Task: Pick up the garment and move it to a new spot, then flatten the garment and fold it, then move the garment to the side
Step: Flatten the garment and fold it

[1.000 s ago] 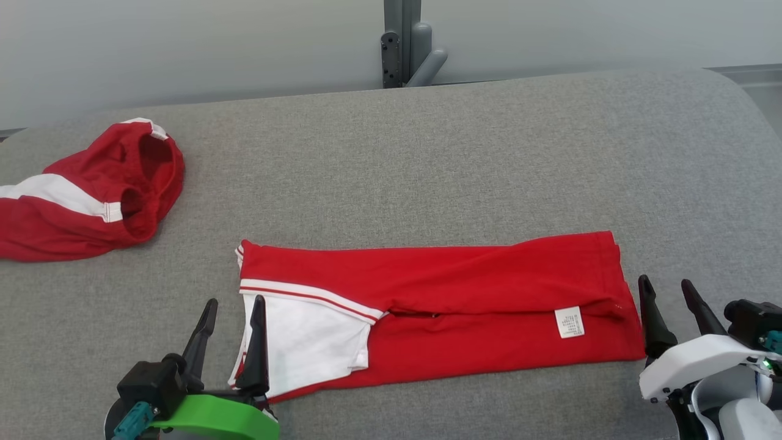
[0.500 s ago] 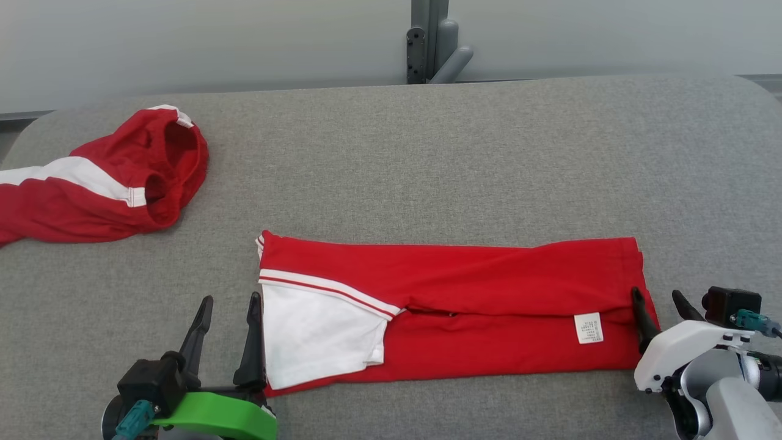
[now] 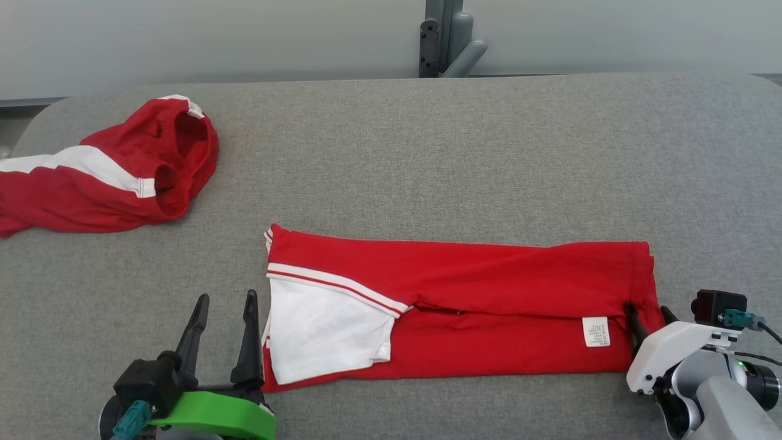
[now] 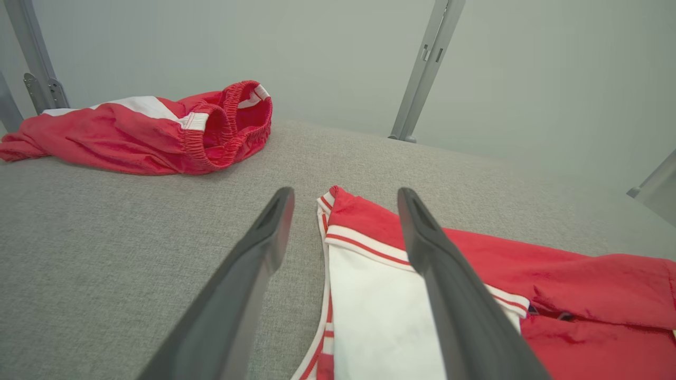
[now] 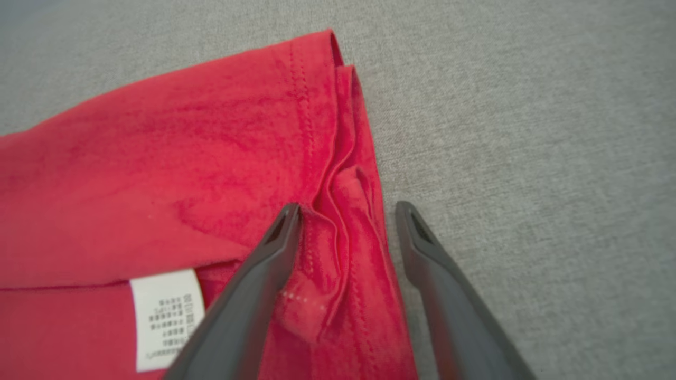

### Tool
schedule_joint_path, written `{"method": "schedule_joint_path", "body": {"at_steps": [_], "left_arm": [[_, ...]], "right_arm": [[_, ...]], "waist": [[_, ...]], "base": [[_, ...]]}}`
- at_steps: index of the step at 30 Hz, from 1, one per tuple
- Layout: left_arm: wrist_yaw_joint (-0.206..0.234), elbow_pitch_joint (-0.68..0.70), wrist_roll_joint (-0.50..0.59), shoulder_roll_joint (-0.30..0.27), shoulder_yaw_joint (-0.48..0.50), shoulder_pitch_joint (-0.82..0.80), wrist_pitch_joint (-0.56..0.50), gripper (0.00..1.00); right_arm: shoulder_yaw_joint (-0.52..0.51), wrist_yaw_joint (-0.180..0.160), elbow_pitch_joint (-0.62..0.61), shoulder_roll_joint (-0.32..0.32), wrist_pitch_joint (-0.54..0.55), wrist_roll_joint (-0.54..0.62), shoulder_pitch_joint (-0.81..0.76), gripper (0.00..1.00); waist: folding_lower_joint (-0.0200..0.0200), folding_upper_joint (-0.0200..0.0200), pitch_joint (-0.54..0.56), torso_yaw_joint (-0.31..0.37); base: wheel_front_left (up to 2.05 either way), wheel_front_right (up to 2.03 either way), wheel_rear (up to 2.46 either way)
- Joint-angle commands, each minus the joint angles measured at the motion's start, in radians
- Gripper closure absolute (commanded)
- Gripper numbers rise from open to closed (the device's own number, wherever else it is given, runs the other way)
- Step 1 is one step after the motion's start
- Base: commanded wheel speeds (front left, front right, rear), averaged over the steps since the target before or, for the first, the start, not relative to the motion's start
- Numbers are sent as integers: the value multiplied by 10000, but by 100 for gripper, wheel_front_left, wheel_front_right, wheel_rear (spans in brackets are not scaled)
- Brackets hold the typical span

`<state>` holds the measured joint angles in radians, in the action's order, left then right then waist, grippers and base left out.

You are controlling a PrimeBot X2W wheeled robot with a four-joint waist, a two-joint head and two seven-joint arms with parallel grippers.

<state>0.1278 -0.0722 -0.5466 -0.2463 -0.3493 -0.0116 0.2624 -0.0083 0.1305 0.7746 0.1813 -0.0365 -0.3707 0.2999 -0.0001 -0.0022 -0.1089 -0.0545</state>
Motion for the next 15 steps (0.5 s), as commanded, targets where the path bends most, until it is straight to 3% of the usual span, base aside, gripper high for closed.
{"method": "schedule_joint_path", "body": {"at_steps": [1, 2, 3, 15], "left_arm": [[-19, 19, 91, 4, 63, 51, 31, 0], [-43, -2, 94, 7, 95, 52, 31, 0], [-52, -20, 106, 11, 123, 52, 31, 0], [-161, -101, 270, 149, 260, 95, 31, 0]], "right_arm": [[161, 3, 188, -92, 85, -117, -76, 75], [254, 3, 211, -85, 101, -206, -65, 94], [332, 3, 232, -78, 100, -288, -46, 100], [684, -9, -256, 351, -71, -1635, 410, 100]], "waist": [[1, 22, -6, 26], [1, 22, -12, 48], [1, 22, -18, 70], [1, 22, 23, 387]], "base": [[0, 0, 0], [0, 0, 0], [0, 0, 0], [0, 0, 0]]}}
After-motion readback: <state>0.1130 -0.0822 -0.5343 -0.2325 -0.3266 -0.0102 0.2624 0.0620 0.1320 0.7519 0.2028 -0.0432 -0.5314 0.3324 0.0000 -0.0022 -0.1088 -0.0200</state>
